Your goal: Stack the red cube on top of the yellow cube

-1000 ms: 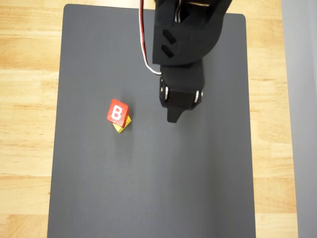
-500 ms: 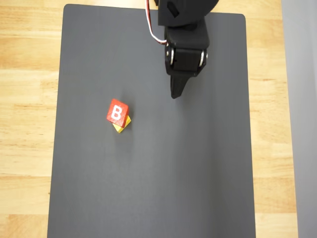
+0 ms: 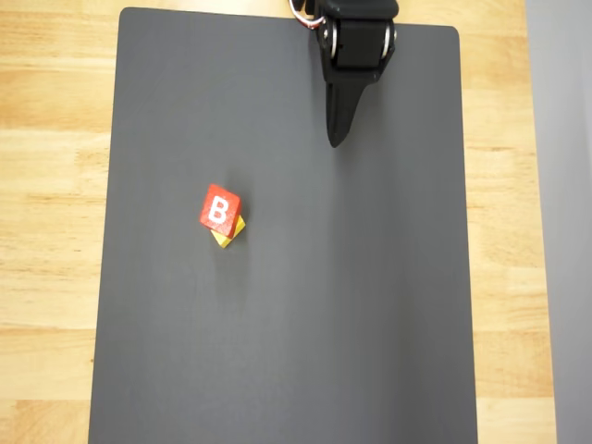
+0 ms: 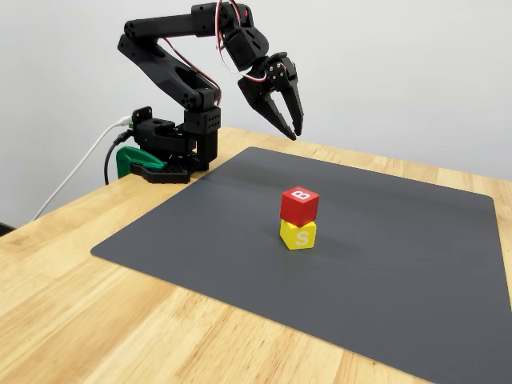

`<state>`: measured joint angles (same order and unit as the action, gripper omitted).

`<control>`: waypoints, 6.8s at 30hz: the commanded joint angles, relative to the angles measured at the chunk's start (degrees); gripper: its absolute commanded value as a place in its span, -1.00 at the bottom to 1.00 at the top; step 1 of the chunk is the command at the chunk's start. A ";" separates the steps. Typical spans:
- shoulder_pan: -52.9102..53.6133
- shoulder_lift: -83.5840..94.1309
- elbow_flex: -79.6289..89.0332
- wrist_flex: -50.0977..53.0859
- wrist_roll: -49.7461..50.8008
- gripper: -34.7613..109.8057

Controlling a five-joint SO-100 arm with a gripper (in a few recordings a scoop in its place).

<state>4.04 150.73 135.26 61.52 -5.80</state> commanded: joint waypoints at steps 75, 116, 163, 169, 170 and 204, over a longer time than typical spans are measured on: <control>3.25 29.36 15.73 8.09 -0.44 -0.47; 2.99 29.36 15.73 8.09 -0.79 -0.51; 3.52 29.36 15.82 8.09 -0.26 -0.52; 3.52 29.36 15.82 8.09 -0.26 -0.52; 3.52 29.36 15.82 8.09 -0.26 -0.52; 3.52 29.36 15.82 8.00 -0.26 -0.52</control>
<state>6.50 179.82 151.26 68.91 -5.62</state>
